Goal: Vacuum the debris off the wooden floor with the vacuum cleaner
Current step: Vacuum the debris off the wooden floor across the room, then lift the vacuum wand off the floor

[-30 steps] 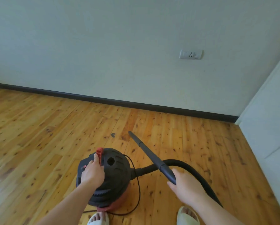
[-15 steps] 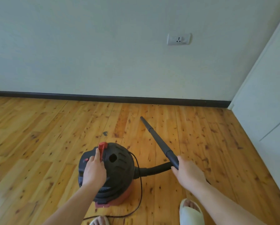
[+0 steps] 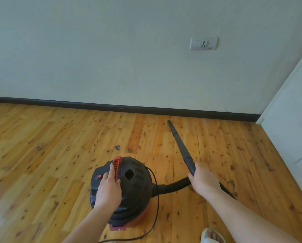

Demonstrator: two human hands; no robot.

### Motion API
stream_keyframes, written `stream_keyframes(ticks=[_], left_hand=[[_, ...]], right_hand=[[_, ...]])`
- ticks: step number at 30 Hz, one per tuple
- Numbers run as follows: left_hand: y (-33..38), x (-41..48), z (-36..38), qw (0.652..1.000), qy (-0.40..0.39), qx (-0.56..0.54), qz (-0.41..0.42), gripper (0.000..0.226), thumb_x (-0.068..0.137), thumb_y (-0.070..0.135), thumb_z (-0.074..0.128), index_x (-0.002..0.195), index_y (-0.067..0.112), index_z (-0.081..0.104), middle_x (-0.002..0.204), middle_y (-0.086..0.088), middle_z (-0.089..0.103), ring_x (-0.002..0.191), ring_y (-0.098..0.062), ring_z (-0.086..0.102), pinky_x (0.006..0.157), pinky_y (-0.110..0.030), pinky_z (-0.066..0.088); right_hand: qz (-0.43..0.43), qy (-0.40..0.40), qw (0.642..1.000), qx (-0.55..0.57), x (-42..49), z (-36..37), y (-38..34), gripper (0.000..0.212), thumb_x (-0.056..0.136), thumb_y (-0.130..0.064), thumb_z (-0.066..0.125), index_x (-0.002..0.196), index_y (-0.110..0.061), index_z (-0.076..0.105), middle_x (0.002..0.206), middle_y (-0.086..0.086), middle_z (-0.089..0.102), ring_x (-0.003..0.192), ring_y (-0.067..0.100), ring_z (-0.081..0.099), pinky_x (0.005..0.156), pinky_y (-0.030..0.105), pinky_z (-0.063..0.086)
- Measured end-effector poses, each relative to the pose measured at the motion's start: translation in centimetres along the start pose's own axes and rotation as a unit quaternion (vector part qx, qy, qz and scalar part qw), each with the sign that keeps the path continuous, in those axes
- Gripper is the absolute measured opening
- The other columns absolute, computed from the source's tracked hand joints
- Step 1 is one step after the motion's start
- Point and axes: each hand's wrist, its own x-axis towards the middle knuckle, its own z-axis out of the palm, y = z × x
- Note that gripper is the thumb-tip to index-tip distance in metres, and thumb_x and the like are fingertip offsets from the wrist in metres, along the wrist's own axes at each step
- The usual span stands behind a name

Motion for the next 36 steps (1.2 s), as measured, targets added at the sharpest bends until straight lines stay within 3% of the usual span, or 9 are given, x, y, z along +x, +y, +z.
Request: stream_keyframes(ticks=[10, 18, 21, 23, 28, 30, 32, 34, 36], left_hand=[[-0.3, -3.3, -2.1, 0.997, -0.057, 0.057, -0.013, 0.073, 0.105, 0.021, 0.047, 0.163, 0.016, 0.003, 0.124, -0.007, 0.053, 0.087, -0.017, 0.057, 0.061, -0.026, 0.047], [-1.4, -8.1, -3.4, 0.990, -0.115, 0.073, 0.019, 0.077, 0.104, 0.017, 0.047, 0.164, 0.022, -0.001, 0.115, -0.010, 0.059, 0.081, -0.019, 0.058, 0.064, -0.028, 0.046], [-1.3, -9.4, -3.4, 0.988, -0.137, 0.068, 0.034, 0.076, 0.105, 0.020, 0.048, 0.163, 0.022, 0.000, 0.118, -0.013, 0.064, 0.088, -0.023, 0.064, 0.073, -0.035, 0.053], [-1.4, -9.7, -3.6, 0.987, -0.141, 0.062, 0.037, 0.073, 0.104, 0.018, 0.047, 0.163, 0.024, 0.005, 0.120, -0.015, 0.065, 0.097, -0.028, 0.069, 0.079, -0.040, 0.056], [-3.0, -9.3, -3.9, 0.990, -0.127, 0.026, 0.047, 0.047, 0.095, 0.013, 0.048, 0.141, 0.021, 0.041, 0.096, -0.007, 0.066, 0.072, -0.022, 0.064, 0.055, -0.031, 0.047], [-2.8, -9.5, -4.4, 0.990, -0.125, 0.015, 0.062, 0.034, 0.091, 0.014, 0.054, 0.125, 0.022, 0.050, 0.103, -0.006, 0.065, 0.081, -0.023, 0.064, 0.067, -0.037, 0.053], [-2.9, -9.5, -4.5, 0.989, -0.128, 0.036, 0.060, 0.043, 0.092, 0.021, 0.059, 0.133, 0.018, 0.050, 0.136, -0.008, 0.054, 0.117, -0.027, 0.057, 0.098, -0.042, 0.051], [-3.5, -9.1, -4.6, 0.985, -0.150, 0.083, 0.029, 0.075, 0.094, 0.036, 0.060, 0.156, 0.008, 0.028, 0.166, -0.011, 0.020, 0.150, -0.028, 0.027, 0.120, -0.041, 0.032], [-3.9, -8.5, -4.5, 0.977, -0.175, 0.118, 0.012, 0.094, 0.095, 0.051, 0.056, 0.162, 0.005, 0.008, 0.170, -0.011, -0.001, 0.157, -0.027, 0.006, 0.127, -0.043, 0.019]], right_hand=[[-0.028, -0.058, 0.998, 0.018, -8.9, -3.2, 3.2, 0.051, 0.104, -0.039, 0.055, 0.150, -0.024, 0.038, 0.102, -0.006, 0.063, 0.070, 0.007, 0.057, 0.055, 0.022, 0.043], [-0.042, -0.061, 0.997, -0.021, -18.7, -5.5, 6.2, 0.035, 0.100, -0.037, 0.057, 0.132, -0.026, 0.050, 0.091, -0.009, 0.059, 0.077, 0.013, 0.061, 0.063, 0.027, 0.049], [-0.040, -0.044, 0.998, -0.033, -21.1, -5.4, 7.1, 0.032, 0.101, -0.036, 0.057, 0.130, -0.025, 0.050, 0.087, -0.010, 0.055, 0.072, 0.012, 0.056, 0.054, 0.023, 0.039], [-0.040, -0.035, 0.998, -0.043, -22.3, -5.4, 7.4, 0.032, 0.101, -0.036, 0.056, 0.131, -0.023, 0.050, 0.087, -0.010, 0.056, 0.073, 0.012, 0.056, 0.053, 0.021, 0.037], [-0.055, -0.036, 0.997, -0.028, -22.7, -3.9, 7.0, 0.027, 0.099, -0.039, 0.059, 0.124, -0.029, 0.053, 0.091, -0.012, 0.064, 0.076, 0.006, 0.063, 0.066, 0.025, 0.055], [-0.059, -0.025, 0.997, -0.032, -22.1, -3.6, 6.2, 0.017, 0.099, -0.039, 0.059, 0.110, -0.030, 0.051, 0.083, -0.011, 0.060, 0.068, 0.004, 0.059, 0.059, 0.023, 0.051], [-0.066, -0.013, 0.997, -0.041, -21.5, -3.6, 5.2, 0.013, 0.100, -0.039, 0.057, 0.104, -0.031, 0.047, 0.078, -0.010, 0.059, 0.063, 0.004, 0.056, 0.052, 0.022, 0.041], [-0.078, -0.003, 0.996, -0.045, -20.9, -3.6, 4.3, 0.013, 0.100, -0.042, 0.055, 0.105, -0.032, 0.049, 0.076, -0.010, 0.060, 0.061, 0.005, 0.058, 0.051, 0.022, 0.040], [-0.088, 0.002, 0.995, -0.054, -20.6, -3.7, 3.6, 0.017, 0.102, -0.046, 0.054, 0.110, -0.031, 0.051, 0.074, -0.011, 0.058, 0.058, 0.004, 0.055, 0.048, 0.020, 0.035]])
